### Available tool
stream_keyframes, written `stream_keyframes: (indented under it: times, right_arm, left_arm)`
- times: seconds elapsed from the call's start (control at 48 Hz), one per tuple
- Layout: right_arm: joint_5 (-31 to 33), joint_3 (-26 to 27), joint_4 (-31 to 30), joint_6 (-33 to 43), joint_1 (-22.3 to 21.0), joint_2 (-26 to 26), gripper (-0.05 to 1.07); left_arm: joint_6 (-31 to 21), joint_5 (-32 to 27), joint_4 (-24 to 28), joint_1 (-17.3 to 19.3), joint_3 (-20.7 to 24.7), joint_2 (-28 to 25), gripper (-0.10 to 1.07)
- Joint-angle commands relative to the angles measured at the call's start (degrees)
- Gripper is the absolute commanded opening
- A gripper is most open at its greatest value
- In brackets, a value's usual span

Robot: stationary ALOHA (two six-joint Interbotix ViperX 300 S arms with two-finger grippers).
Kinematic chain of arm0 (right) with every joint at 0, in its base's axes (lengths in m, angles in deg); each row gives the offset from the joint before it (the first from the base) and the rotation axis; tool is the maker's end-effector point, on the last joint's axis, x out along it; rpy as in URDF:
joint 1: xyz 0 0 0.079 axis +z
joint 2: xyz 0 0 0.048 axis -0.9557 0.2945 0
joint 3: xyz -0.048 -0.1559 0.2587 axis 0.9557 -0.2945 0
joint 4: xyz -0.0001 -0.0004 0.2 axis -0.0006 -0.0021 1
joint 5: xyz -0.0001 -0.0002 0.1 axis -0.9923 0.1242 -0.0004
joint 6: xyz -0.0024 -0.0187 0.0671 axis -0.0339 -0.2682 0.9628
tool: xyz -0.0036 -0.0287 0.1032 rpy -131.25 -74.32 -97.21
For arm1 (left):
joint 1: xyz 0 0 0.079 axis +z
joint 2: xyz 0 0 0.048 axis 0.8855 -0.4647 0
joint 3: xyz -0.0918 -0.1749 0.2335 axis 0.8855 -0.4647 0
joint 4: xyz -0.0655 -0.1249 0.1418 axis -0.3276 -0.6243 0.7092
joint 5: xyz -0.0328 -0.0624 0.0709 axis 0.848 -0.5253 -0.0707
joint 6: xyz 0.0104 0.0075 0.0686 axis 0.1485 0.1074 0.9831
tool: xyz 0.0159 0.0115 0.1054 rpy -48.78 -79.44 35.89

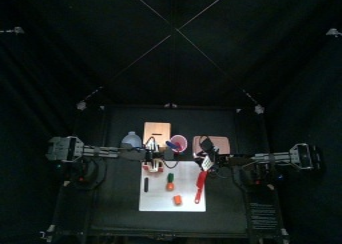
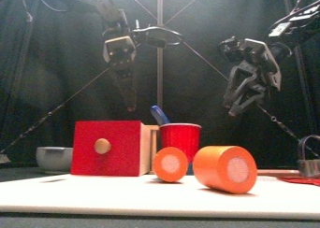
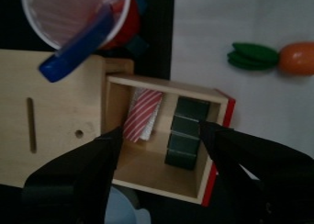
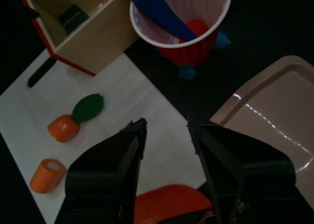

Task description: Close drawer

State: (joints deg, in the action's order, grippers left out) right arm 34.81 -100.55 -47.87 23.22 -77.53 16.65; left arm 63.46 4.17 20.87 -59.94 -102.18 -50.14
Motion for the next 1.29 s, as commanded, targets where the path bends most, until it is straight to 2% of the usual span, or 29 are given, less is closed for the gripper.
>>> stream_keyframes:
  times: [0.0, 0.083, 0.271, 0.438, 0.625, 0.812, 0.958, 1.083, 1.271]
  right_arm:
    - [-0.18, 0.53, -0.26, -0.09, 0.00, -1.41, 0.79]
    - [-0.35, 0.53, -0.44, -0.09, 0.09, -2.11, 0.79]
    - [-0.44, 0.44, -0.44, -0.09, 1.32, -3.96, 0.79]
    - [-0.44, 0.26, -0.18, -0.09, 2.55, -5.01, 0.79]
    - [-1.05, 0.53, -0.53, -0.18, 4.04, -5.36, 0.79]
    - [-2.46, 0.35, -0.79, -0.09, 4.31, -5.27, 0.79]
    - [-2.46, 0.26, -0.62, 0.09, 4.66, -5.27, 0.79]
    - [-2.46, 0.18, -0.44, 0.53, 4.83, -5.27, 0.79]
    - [-2.46, 0.09, 0.88, 0.44, 4.92, -5.01, 0.79]
  left_arm:
    - [-2.64, 2.81, 1.23, 0.35, -0.97, 3.69, 0.98]
    - [-6.24, 6.59, 2.55, 0.53, -3.69, 6.24, 0.98]
    - [-18.02, 18.90, 7.38, 0.88, -13.45, 13.18, 0.98]
    - [-27.51, 24.52, 12.92, 1.14, -20.57, 17.84, 0.98]
    - [-35.07, 33.13, 16.52, 0.70, -26.81, 24.35, 0.98]
    - [-36.91, 44.82, 15.21, 1.14, -33.93, 29.62, 0.97]
    - [-36.21, 51.33, 13.45, 1.49, -36.83, 31.64, 0.97]
    - [-35.68, 53.79, 14.24, 1.58, -37.79, 32.17, 0.97]
    - [-34.37, 53.70, 15.03, 2.02, -38.23, 32.17, 0.97]
